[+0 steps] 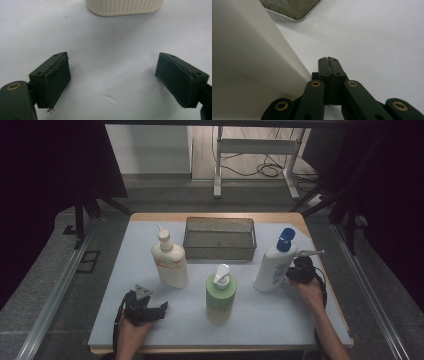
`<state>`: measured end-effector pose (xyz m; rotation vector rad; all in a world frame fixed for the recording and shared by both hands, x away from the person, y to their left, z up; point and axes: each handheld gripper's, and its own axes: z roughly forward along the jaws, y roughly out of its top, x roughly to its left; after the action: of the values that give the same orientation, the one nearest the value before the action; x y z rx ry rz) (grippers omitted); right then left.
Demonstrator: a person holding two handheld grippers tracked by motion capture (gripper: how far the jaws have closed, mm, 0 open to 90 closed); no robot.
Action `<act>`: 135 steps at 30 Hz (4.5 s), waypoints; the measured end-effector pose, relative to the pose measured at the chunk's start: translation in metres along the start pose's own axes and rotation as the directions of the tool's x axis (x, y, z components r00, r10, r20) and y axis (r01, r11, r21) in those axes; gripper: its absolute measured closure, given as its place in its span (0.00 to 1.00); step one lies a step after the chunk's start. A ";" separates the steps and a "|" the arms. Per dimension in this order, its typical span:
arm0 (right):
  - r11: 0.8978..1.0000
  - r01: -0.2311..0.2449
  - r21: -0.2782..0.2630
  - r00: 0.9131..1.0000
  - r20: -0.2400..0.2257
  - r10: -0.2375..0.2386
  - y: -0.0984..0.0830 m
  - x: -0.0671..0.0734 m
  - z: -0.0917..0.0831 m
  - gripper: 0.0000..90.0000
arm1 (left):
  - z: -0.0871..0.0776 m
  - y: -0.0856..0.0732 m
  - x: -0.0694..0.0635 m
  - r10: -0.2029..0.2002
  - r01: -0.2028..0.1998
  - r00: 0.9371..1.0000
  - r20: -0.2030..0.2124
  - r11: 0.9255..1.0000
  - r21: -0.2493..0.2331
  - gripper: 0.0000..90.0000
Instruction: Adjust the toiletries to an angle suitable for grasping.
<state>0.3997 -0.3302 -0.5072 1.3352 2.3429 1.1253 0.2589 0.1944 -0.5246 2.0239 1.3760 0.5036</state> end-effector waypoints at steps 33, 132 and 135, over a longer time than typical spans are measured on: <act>0.999 0.031 0.017 0.997 -0.077 -0.029 -0.023 0.014 -0.015 0.98 | 0.000 0.000 0.000 0.000 0.000 1.000 0.000 1.000 0.001 0.13; 0.987 0.136 -0.085 0.987 -0.075 -0.142 0.012 0.086 -0.090 0.38 | 0.000 0.000 0.000 0.002 -0.002 1.000 -0.002 1.000 0.001 0.13; 0.985 0.151 -0.086 0.985 -0.070 -0.157 0.016 0.088 -0.089 0.38 | 0.000 0.000 0.000 0.002 -0.002 1.000 -0.001 1.000 0.001 0.13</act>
<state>0.3143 -0.2999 -0.4202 1.0812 2.3802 1.2286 0.2588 0.1943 -0.5246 2.0259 1.3756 0.5053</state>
